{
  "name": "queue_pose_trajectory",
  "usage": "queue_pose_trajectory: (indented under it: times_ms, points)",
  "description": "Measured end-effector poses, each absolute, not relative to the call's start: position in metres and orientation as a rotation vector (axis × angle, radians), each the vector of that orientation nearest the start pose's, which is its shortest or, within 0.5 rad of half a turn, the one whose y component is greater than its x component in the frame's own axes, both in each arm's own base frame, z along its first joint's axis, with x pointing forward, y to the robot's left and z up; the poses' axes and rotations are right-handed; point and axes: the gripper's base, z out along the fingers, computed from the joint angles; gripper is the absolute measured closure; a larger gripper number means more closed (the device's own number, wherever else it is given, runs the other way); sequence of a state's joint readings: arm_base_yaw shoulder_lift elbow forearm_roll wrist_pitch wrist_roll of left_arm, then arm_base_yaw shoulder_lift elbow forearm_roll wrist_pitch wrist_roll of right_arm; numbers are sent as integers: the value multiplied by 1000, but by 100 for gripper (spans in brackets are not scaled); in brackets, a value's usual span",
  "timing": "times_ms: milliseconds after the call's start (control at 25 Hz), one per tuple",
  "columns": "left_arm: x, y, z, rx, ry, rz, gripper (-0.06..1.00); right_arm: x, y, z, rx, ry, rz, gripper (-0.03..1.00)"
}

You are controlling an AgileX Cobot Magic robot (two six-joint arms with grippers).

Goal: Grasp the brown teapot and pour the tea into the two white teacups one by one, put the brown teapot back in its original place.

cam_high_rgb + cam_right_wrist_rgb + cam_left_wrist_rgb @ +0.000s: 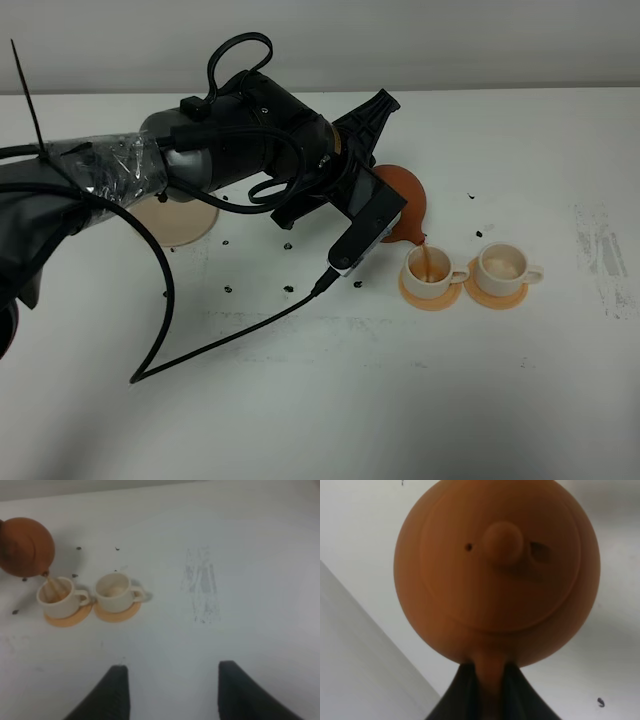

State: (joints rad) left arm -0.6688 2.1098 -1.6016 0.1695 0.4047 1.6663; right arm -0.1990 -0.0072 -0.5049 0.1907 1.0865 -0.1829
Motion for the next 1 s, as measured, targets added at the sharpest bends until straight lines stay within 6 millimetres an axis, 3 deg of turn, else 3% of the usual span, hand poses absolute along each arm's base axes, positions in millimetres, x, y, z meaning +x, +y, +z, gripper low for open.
queue_pose_trajectory:
  times_ms: [1000]
  points:
    - [378, -297, 200, 2345, 702, 673, 82, -5, 17, 278, 3, 2043, -10, 54]
